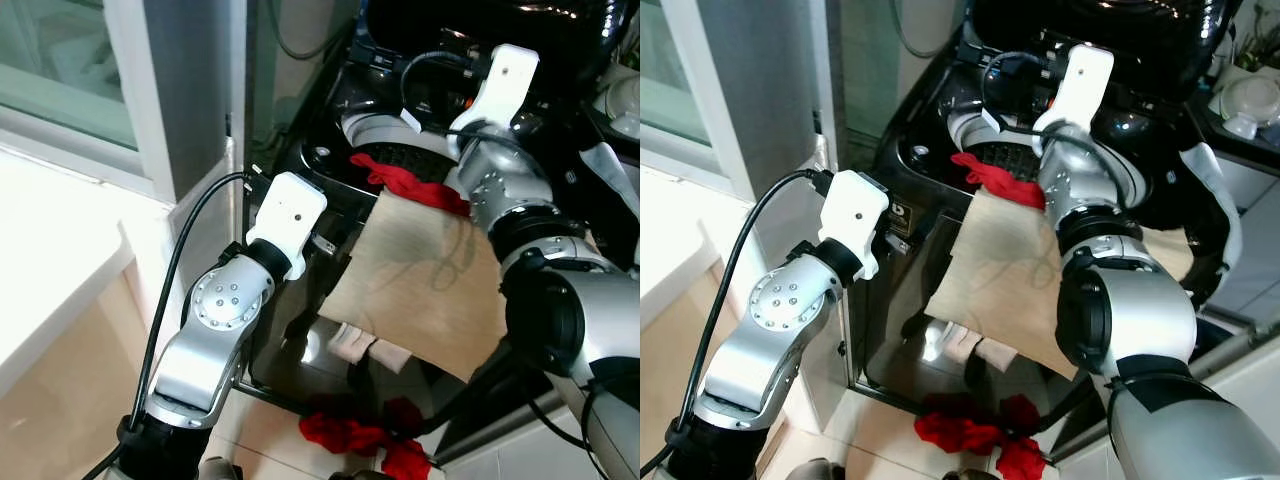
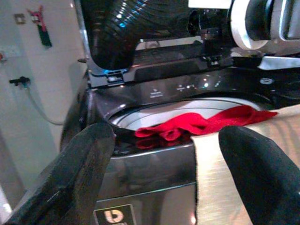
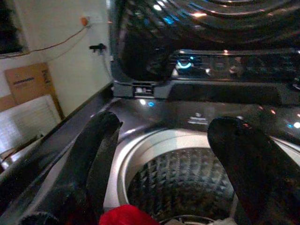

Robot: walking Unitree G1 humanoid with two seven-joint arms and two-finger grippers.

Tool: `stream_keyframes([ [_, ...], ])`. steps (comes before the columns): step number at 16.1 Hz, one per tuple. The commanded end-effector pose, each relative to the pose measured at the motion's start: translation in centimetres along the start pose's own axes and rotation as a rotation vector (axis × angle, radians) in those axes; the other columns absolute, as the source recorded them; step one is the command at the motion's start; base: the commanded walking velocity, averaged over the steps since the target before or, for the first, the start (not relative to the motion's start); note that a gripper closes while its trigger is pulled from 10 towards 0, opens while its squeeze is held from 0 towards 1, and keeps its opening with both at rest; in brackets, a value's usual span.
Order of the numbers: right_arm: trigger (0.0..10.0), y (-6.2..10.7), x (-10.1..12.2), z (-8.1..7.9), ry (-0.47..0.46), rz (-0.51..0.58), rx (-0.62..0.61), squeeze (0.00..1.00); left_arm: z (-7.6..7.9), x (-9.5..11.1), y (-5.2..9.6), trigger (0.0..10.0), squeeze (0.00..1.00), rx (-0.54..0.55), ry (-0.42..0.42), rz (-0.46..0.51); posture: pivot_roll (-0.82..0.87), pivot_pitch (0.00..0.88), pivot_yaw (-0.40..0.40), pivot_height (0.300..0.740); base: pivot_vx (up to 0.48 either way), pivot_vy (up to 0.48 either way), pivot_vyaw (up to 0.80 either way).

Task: Clothes washing

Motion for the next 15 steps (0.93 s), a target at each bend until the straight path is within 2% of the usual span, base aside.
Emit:
stream_keyframes([
  [1,10.0,0.4,-1.6,0.7,0.003,-0.051,0.004,0.37,0.3,0.0,-0.3,10.0,0.0,-0.002,0.002,0.006,0.04,0.0,-0.183,0.74,0.0,0.0,0.0],
  [2,10.0,0.8,-3.7,-0.3,-0.031,-0.136,0.076,0.37,0.4,0.1,-0.4,10.0,0.0,-0.005,0.001,0.007,0.03,0.0,-0.176,0.74,0.0,0.0,0.0],
  [3,10.0,1.3,-4.9,-0.9,-0.053,-0.207,0.143,0.37,0.4,0.0,-0.4,10.0,0.0,-0.008,-0.002,0.005,0.03,0.0,-0.174,0.74,0.0,0.0,0.0],
  [5,10.0,2.0,-5.5,-0.2,-0.057,-0.27,0.182,0.36,0.3,0.0,-0.2,10.0,0.0,-0.012,0.0,0.003,0.02,0.0,-0.174,0.74,0.0,0.0,0.0],
  [6,10.0,2.3,-4.8,1.4,-0.032,-0.29,0.172,0.37,0.2,0.1,-0.1,10.0,0.0,-0.017,0.007,0.001,0.01,0.0,-0.172,0.74,0.0,0.0,0.0],
  [7,10.0,2.3,-4.4,2.0,-0.022,-0.293,0.168,0.37,0.1,0.1,0.0,10.0,0.0,-0.024,0.01,-0.001,0.01,0.0,-0.172,0.74,0.0,0.0,0.0],
  [9,10.0,2.5,-2.6,4.1,0.019,-0.326,0.134,0.36,0.2,0.0,0.0,10.0,0.0,-0.048,0.024,-0.008,0.0,0.0,-0.169,0.74,0.0,0.0,0.0],
  [10,10.0,2.7,-1.9,4.8,0.072,-0.346,0.148,0.35,0.5,0.0,-0.1,10.0,0.0,-0.062,0.028,-0.01,-0.01,0.0,-0.172,0.74,0.0,0.0,0.0],
  [13,10.0,3.0,-2.1,5.4,0.136,-0.422,0.163,0.35,0.8,0.1,-0.4,10.0,0.0,-0.073,0.039,-0.007,-0.01,0.0,-0.189,0.74,0.0,0.0,0.0],
  [14,10.0,3.4,-2.2,4.3,0.194,-0.473,0.245,0.27,0.7,0.1,-0.4,10.0,0.0,-0.065,0.044,-0.005,0.0,0.0,-0.202,0.74,0.0,0.0,0.0],
  [15,10.0,3.6,-1.9,3.5,0.214,-0.481,0.296,0.08,0.7,0.1,-0.4,10.0,0.0,-0.06,0.048,-0.005,0.0,0.0,-0.211,0.74,0.0,0.0,0.0],
])
Point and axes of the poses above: a point about 5 cm out from each wrist's last joint towards the gripper, its own y axis pointing back from the gripper into the wrist, its own x axis along the axis of the wrist's last joint, z = x × y, the point moved 4 cm from there along -y, pointing out of the wrist towards the gripper, and after that the axes turned 1 degree about -y, right-handed, at the moved point
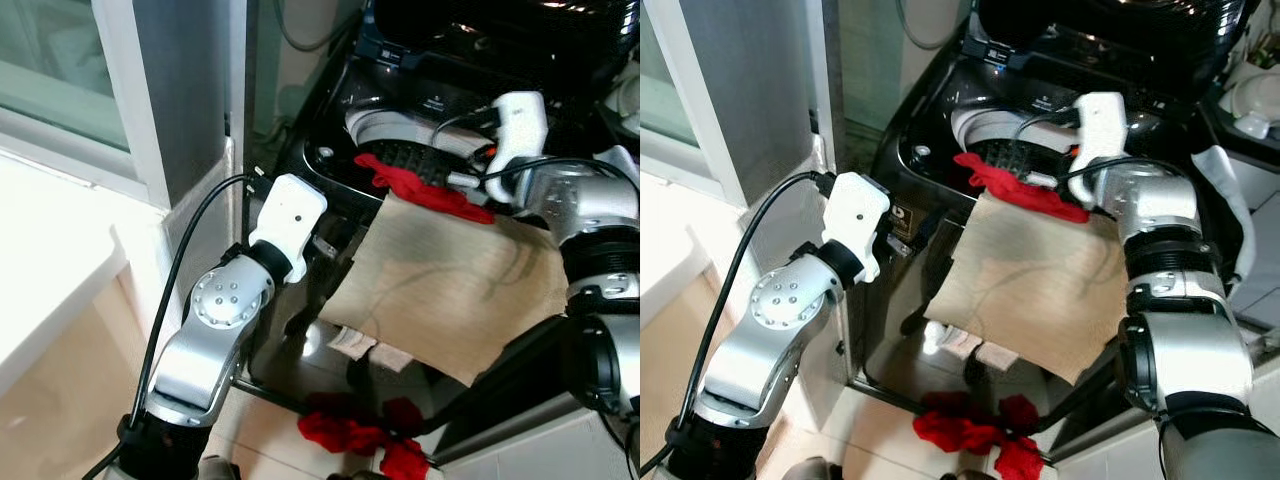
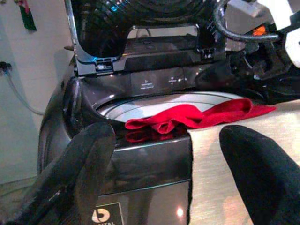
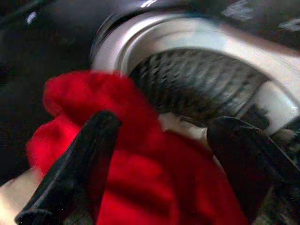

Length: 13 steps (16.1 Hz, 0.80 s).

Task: Clothes washing

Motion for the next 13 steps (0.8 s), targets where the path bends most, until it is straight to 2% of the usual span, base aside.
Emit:
stream_keyframes([
  [1,10.0,0.6,1.4,-0.3,0.035,0.002,0.025,0.01,0.2,0.5,-0.3,10.0,0.0,-0.004,0.004,0.011,0.01,0.0,-0.218,0.74,0.0,0.0,0.0],
  [4,10.0,0.2,0.8,-1.3,0.065,-0.049,0.081,0.0,0.0,0.6,-0.1,10.0,0.0,0.008,0.006,0.013,0.03,0.0,-0.235,0.74,0.0,0.0,0.0],
  [7,10.0,-2.1,-0.9,-3.1,0.072,-0.083,0.1,0.0,0.7,-0.2,-0.5,10.0,0.0,-0.029,0.011,-0.018,0.04,0.0,-0.215,0.74,0.0,0.0,0.0],
  [8,10.0,-2.3,-1.2,-3.4,0.067,-0.087,0.105,0.0,0.8,-0.3,-0.5,10.0,0.0,-0.038,0.011,-0.025,0.04,0.0,-0.204,0.74,0.0,0.0,0.0],
  [9,10.0,-3.1,-2.7,-4.1,0.043,-0.11,0.102,0.0,1.0,-1.1,-0.5,10.0,0.0,-0.063,0.017,-0.058,0.05,0.0,-0.174,0.74,0.0,0.0,0.0],
  [11,10.0,-3.8,-4.5,-4.8,0.008,-0.14,0.09,0.0,1.1,-1.4,-0.3,10.0,0.0,-0.087,0.036,-0.077,0.05,0.0,-0.14,0.74,0.0,0.0,0.0],
  [13,10.0,-4.6,-7.6,-5.1,0.049,-0.196,0.001,0.0,0.8,-1.9,-0.1,10.0,0.0,-0.11,0.024,-0.1,0.06,0.0,-0.125,0.74,0.0,0.0,0.0],
])
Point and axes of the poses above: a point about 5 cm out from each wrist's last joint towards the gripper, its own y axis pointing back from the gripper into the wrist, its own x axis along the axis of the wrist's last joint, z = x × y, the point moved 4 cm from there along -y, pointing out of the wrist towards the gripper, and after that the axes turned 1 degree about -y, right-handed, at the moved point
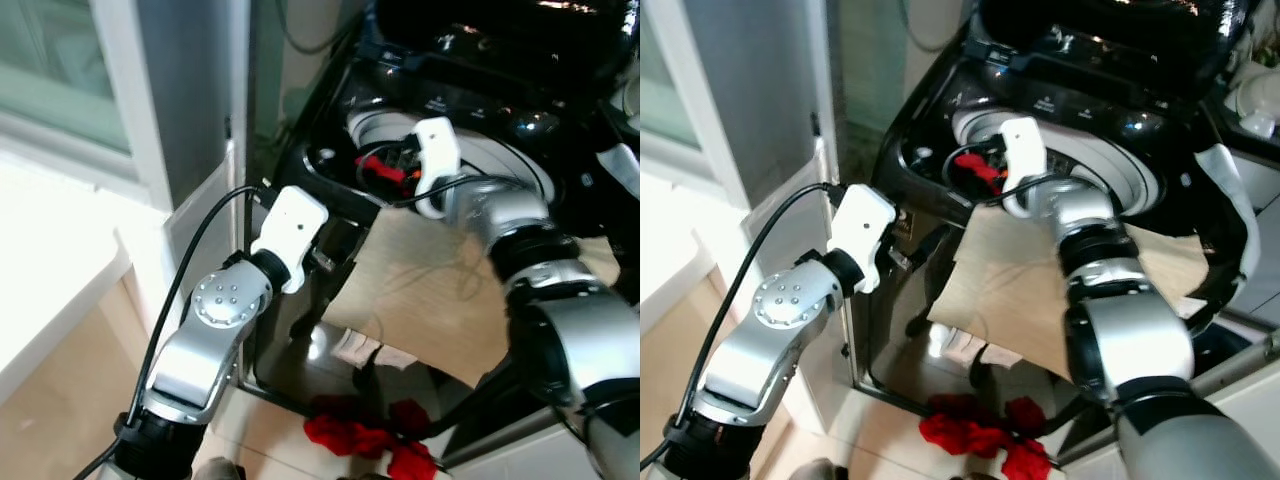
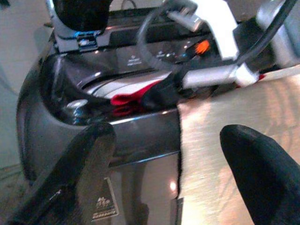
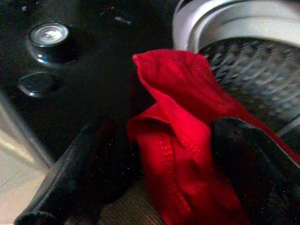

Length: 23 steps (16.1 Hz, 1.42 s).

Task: Clothes washing

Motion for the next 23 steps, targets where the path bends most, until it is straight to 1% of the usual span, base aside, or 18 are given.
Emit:
stream_keyframes([
  [1,10.0,-0.2,-4.4,1.3,0.059,-0.15,-0.106,0.0,0.3,0.0,-0.3,10.0,0.0,-0.027,-0.005,-0.005,0.07,0.0,-0.128,0.74,0.0,0.0,0.0],
  [2,10.0,-0.2,-4.7,1.9,0.137,-0.143,-0.194,0.0,-0.3,-0.6,-0.3,10.0,0.0,-0.004,-0.008,-0.023,0.07,0.0,-0.122,0.74,0.0,0.0,0.0],
  [3,10.0,-0.2,-4.9,2.2,0.187,-0.142,-0.236,0.0,-0.5,-1.2,-0.3,10.0,0.0,0.006,-0.009,-0.036,0.07,0.0,-0.127,0.74,0.0,0.0,0.0],
  [4,10.0,-0.2,-4.6,2.6,0.24,-0.129,-0.293,0.0,-0.7,-0.7,-0.4,10.0,0.0,0.008,0.001,-0.029,0.07,0.0,-0.126,0.74,0.0,0.0,0.0],
  [5,10.0,-0.3,-4.0,2.6,0.184,-0.105,-0.328,0.0,-1.0,0.1,-0.4,10.0,0.0,-0.006,0.015,-0.016,0.06,0.0,-0.111,0.74,0.0,0.0,0.0],
  [8,10.0,0.1,-4.8,3.3,-0.354,-0.046,-0.418,0.0,-0.9,-0.4,-1.2,10.0,0.0,-0.015,0.035,-0.027,0.04,0.0,-0.09,0.74,0.0,0.0,0.0],
  [9,10.0,0.5,-5.6,4.1,-0.601,-0.03,-0.468,0.0,-0.5,0.1,-1.9,10.0,0.0,-0.022,0.064,-0.015,0.05,0.0,-0.097,0.74,0.0,0.0,0.0],
  [10,10.0,0.9,-4.7,5.1,-0.708,0.019,-0.496,0.0,-0.7,1.7,-2.1,10.0,0.0,-0.036,0.059,0.021,0.05,0.0,-0.094,0.74,0.0,0.0,0.0],
  [11,10.0,1.0,-4.3,5.3,-0.732,0.038,-0.502,0.0,-0.7,1.7,-2.1,10.0,0.0,-0.039,0.059,0.024,0.05,0.0,-0.094,0.74,0.0,0.0,0.0],
  [12,10.0,1.2,-3.6,5.7,-0.732,0.066,-0.5,0.0,-1.1,1.3,-2.3,10.0,0.0,-0.029,0.04,0.013,0.03,0.0,-0.095,0.74,0.0,0.0,0.0],
  [13,10.0,1.3,-4.0,6.0,-0.732,0.06,-0.514,0.0,-1.3,0.5,-2.5,10.0,0.0,-0.008,0.026,-0.012,0.03,0.0,-0.093,0.74,0.0,0.0,0.0],
  [14,10.0,1.2,-4.5,5.7,-0.689,0.038,-0.504,0.0,-1.0,0.7,-2.6,10.0,0.0,0.0,0.057,-0.002,0.01,0.0,-0.095,0.74,0.0,0.0,0.0],
  [16,10.0,0.7,-4.4,4.8,-0.619,0.025,-0.462,0.0,-0.2,0.5,-2.5,10.0,0.0,-0.017,0.07,-0.009,-0.01,0.0,-0.082,0.74,0.0,0.0,0.0],
  [17,10.0,0.4,-3.7,4.1,-0.564,0.033,-0.421,0.0,0.2,0.5,-2.4,10.0,0.0,-0.027,0.074,-0.007,-0.02,0.0,-0.09,0.74,0.0,0.0,0.0],
  [19,10.0,-0.1,-2.0,2.9,-0.446,0.075,-0.342,0.0,0.1,0.1,-2.4,10.0,0.0,-0.014,0.054,-0.014,-0.02,0.0,-0.095,0.74,0.0,0.0,0.0],
  [20,10.0,0.1,-1.0,3.1,-0.437,0.112,-0.306,0.0,0.0,0.3,-2.4,10.0,0.0,0.006,0.062,-0.003,-0.03,0.0,-0.089,0.74,0.0,0.0,0.0],
  [21,10.0,0.3,-0.7,3.4,-0.448,0.124,-0.309,0.0,-0.1,0.3,-2.3,10.0,0.0,0.009,0.063,-0.003,-0.03,0.0,-0.089,0.74,0.0,0.0,0.0],
  [23,10.0,1.1,-0.6,5.2,-0.395,0.123,-0.4,0.0,0.4,0.1,-2.4,10.0,0.0,-0.005,0.062,-0.007,-0.04,0.0,-0.073,0.74,0.0,0.0,0.0],
])
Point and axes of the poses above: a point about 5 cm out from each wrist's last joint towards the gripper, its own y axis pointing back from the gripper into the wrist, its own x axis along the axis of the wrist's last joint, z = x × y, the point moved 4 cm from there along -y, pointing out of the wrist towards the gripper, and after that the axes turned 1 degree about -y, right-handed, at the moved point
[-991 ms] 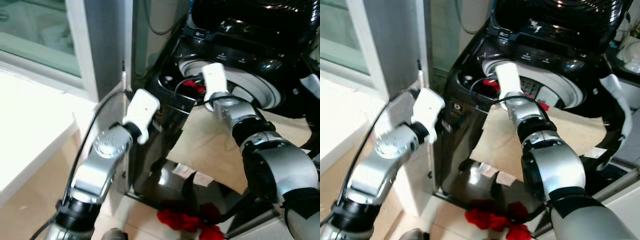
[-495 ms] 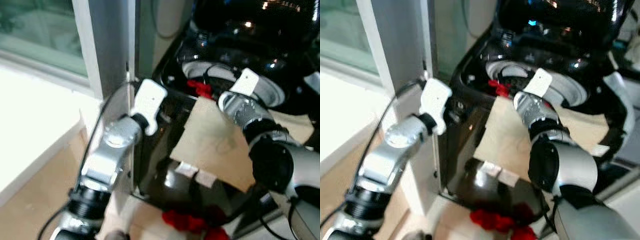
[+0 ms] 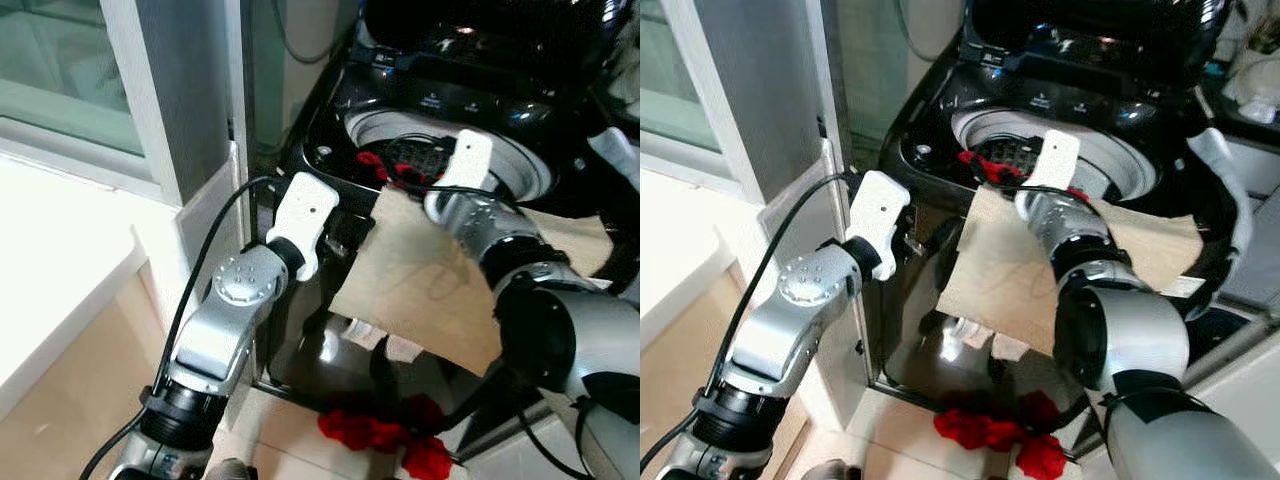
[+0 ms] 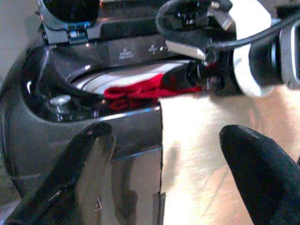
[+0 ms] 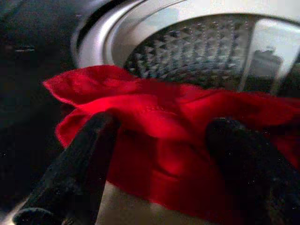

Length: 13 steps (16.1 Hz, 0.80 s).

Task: Clothes washing

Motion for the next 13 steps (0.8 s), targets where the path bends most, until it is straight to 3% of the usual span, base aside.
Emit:
stream_keyframes([
  [1,10.0,0.1,0.7,0.9,0.006,0.011,-0.042,0.0,0.7,0.9,-0.1,10.0,0.0,-0.021,-0.013,0.031,-0.04,0.0,-0.069,0.74,0.0,0.0,0.0],
  [3,10.0,0.0,0.3,0.5,-0.026,-0.01,-0.038,0.0,0.6,0.9,0.0,10.0,0.0,-0.022,-0.018,0.031,-0.03,0.0,-0.066,0.74,0.0,0.0,0.0],
  [4,10.0,0.0,-0.2,0.2,-0.081,-0.032,-0.034,1.0,0.3,0.7,0.0,10.0,0.0,-0.019,-0.022,0.025,-0.03,0.0,-0.064,0.74,0.0,0.0,0.0],
  [6,10.0,0.1,0.6,-0.1,-0.198,-0.009,-0.064,1.0,0.2,0.6,0.0,10.0,0.0,-0.003,-0.018,0.026,-0.01,0.0,-0.094,0.74,0.0,0.0,0.0],
  [7,10.0,0.1,1.3,-0.1,-0.196,0.015,-0.071,1.0,0.4,1.0,0.1,10.0,0.0,-0.004,-0.018,0.043,0.01,0.0,-0.107,0.74,0.0,0.0,0.0],
  [9,10.0,0.5,4.5,-0.1,-0.098,0.126,-0.084,1.0,2.2,3.7,1.4,10.0,0.0,-0.117,-0.035,0.179,0.04,0.0,-0.138,0.74,0.0,0.0,0.0],
  [12,10.0,0.9,6.6,0.3,-0.011,0.195,-0.114,1.0,2.9,4.3,1.5,10.0,0.0,-0.139,-0.064,0.209,0.04,0.0,-0.145,0.74,0.0,0.0,0.0],
  [13,10.0,1.0,6.9,0.0,0.02,0.213,-0.108,0.49,3.0,4.3,1.6,10.0,0.0,-0.14,-0.064,0.21,0.04,0.0,-0.145,0.74,0.0,0.0,0.0],
])
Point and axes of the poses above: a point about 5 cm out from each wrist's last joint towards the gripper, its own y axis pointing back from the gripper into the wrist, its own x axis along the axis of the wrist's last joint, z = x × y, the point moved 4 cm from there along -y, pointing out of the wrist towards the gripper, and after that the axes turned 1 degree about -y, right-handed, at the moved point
